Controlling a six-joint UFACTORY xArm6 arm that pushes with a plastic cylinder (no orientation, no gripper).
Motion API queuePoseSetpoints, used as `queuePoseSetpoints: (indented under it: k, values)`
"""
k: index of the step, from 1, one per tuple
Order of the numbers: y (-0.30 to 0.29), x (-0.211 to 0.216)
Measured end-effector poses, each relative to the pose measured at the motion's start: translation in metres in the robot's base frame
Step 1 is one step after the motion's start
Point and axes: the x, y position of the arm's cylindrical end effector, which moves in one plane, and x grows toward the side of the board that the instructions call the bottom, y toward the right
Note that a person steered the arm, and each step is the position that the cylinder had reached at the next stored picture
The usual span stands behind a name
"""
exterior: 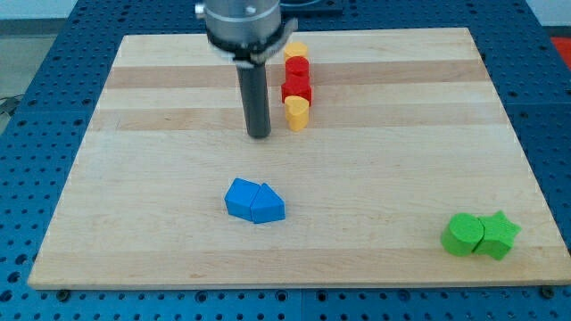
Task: Separate the red star and yellow heart
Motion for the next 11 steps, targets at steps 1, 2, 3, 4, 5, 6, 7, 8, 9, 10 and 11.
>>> queuePoseSetpoints:
  k: [1, 2, 3, 4, 5, 6, 7, 8, 9, 10, 11]
  values:
    - [0.005, -0.035]
    - [0.019, -0.051]
    - [0.062, -0.037]
    - [0.087, -0.03]
    - [0.097, -0.03]
    - [0.094, -0.04]
    - [0.065, -0.053]
    - [0.063, -0.052]
    - [0.066, -0.037]
    - [0.081, -0.001]
    - [0.081, 0.001]
